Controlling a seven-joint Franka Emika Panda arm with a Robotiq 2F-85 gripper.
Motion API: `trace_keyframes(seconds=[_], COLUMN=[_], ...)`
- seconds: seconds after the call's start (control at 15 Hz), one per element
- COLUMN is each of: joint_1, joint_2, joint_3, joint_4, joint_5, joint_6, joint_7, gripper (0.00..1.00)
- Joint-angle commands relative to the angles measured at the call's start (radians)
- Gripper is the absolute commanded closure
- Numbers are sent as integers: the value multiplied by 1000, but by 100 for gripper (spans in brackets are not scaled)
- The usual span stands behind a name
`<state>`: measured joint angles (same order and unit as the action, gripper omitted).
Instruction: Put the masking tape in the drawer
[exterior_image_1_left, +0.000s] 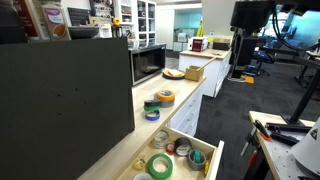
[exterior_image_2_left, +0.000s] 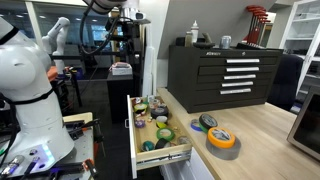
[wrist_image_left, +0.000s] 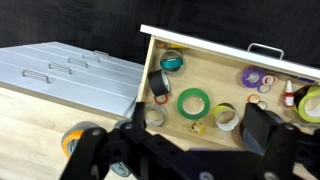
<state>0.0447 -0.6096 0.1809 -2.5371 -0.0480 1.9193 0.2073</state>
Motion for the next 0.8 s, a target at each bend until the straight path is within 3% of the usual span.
trace_keyframes(seconds=[0.0, 0.4, 0.6, 0.67, 0.73], joint_1=[-57, -126, -128, -120, -107], joint_2=[120, 381, 498, 528, 454], joint_3=[-35, -101, -124, -131, -140], joint_4=[27, 149, 239, 270, 193], joint_5=[-40, -97, -109, -108, -90], joint_6=[104, 206, 211, 199, 209], joint_7=[40, 53, 74, 77, 40], gripper=[0, 0, 0, 0, 0])
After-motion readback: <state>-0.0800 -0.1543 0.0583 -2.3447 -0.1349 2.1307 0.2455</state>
